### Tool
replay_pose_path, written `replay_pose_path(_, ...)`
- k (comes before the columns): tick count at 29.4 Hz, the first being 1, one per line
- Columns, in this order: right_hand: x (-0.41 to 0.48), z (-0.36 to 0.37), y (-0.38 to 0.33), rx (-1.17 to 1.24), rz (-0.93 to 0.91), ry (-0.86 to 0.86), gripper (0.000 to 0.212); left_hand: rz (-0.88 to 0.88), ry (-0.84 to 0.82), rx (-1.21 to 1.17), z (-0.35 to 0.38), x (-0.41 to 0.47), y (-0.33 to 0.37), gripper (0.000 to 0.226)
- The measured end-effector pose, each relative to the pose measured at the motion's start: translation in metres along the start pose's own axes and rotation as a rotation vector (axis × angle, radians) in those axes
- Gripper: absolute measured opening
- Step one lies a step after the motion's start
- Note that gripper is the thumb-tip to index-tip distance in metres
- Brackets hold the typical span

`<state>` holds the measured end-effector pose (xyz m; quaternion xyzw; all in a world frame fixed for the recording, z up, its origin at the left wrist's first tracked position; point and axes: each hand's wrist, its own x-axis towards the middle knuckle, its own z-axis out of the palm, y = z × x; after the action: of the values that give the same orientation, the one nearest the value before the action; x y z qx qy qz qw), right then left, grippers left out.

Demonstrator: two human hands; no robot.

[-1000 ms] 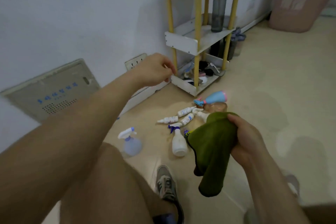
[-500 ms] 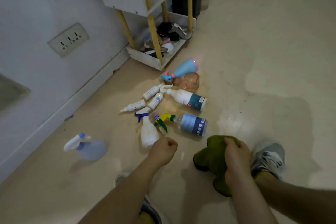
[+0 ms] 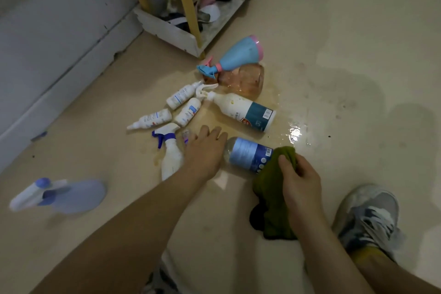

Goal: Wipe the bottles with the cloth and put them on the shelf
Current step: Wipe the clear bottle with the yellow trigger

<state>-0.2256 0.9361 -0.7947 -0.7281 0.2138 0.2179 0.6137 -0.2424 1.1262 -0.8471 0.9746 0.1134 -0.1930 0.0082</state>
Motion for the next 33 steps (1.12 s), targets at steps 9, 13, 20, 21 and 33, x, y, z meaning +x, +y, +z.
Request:
replay_pose_path(9,0.027,0.002,0.018,-0.112,0.069,-0.085,0.037,0.144,0.043,-0.081,0.008,-0.002,0.065,0.071)
replay_pose_path(13,0.026,-0.017,0.021,-0.143,0.035,0.116,0.021,0.201,0.073,-0.122,0.028,-0.034,0.064,0.073)
replay_pose_path(20,0.021,-0.023,0.027,-0.322,-0.153,-0.029,0.027,-0.442,0.196,-0.844,0.063,-0.08,0.081,0.021)
replay_pose_path(21,0.022,-0.018,0.031,-0.417,-0.135,-0.14,0.034,-0.689,0.06,-1.121,0.06,-0.076,0.084,0.033)
replay_pose_path(33,0.023,-0.024,0.044,-0.564,-0.077,-0.185,0.032,-1.28,-0.001,-2.034,0.043,0.011,0.103,0.067)
